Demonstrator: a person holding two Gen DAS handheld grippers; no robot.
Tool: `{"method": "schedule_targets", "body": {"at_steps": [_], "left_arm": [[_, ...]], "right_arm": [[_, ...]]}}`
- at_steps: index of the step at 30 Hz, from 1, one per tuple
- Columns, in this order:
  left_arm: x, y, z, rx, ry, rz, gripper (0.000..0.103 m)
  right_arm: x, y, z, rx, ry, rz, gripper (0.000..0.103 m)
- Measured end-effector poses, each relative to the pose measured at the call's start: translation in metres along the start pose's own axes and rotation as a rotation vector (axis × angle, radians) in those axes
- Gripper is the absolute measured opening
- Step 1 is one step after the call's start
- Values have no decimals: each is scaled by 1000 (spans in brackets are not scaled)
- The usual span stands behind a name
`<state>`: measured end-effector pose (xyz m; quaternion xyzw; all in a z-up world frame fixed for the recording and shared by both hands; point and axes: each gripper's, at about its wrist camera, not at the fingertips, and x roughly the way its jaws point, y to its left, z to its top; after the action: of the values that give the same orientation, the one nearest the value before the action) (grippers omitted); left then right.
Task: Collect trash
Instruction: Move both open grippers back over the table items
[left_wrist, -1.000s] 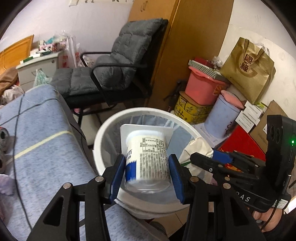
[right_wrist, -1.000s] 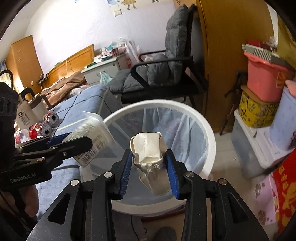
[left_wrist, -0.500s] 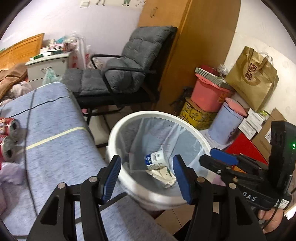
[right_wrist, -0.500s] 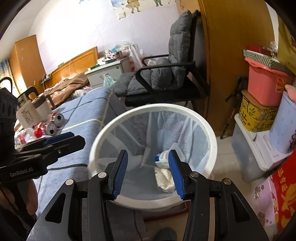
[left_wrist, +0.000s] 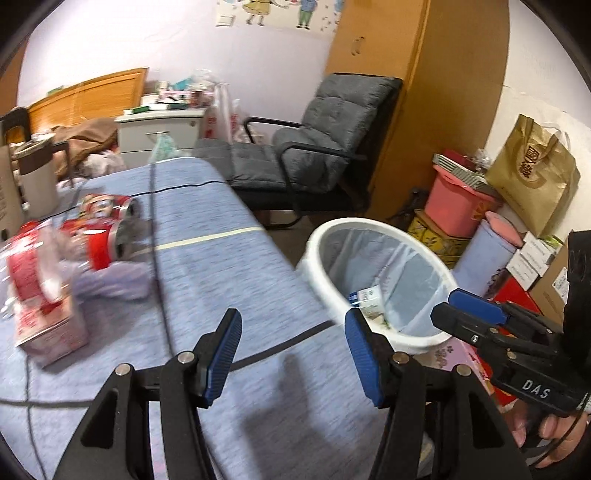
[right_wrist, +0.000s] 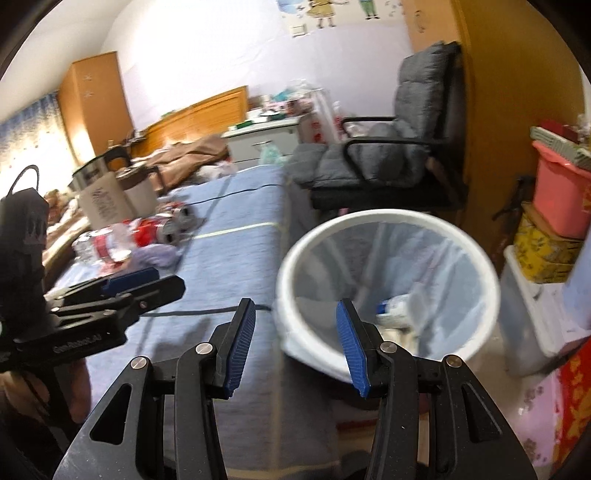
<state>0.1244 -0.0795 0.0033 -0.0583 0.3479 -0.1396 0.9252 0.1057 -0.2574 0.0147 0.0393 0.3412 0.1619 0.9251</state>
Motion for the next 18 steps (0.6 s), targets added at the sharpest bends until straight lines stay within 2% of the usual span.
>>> {"method": "schedule_targets", "body": {"at_steps": [8,18], "left_arm": [[-28,39,-17,-59,-15,89,60],[-59,89,-24,-111,-51,203,60]], "right_arm": [[14,38,-1,-67,40,99,50],[35,84,12,-191,57,153,50]]}}
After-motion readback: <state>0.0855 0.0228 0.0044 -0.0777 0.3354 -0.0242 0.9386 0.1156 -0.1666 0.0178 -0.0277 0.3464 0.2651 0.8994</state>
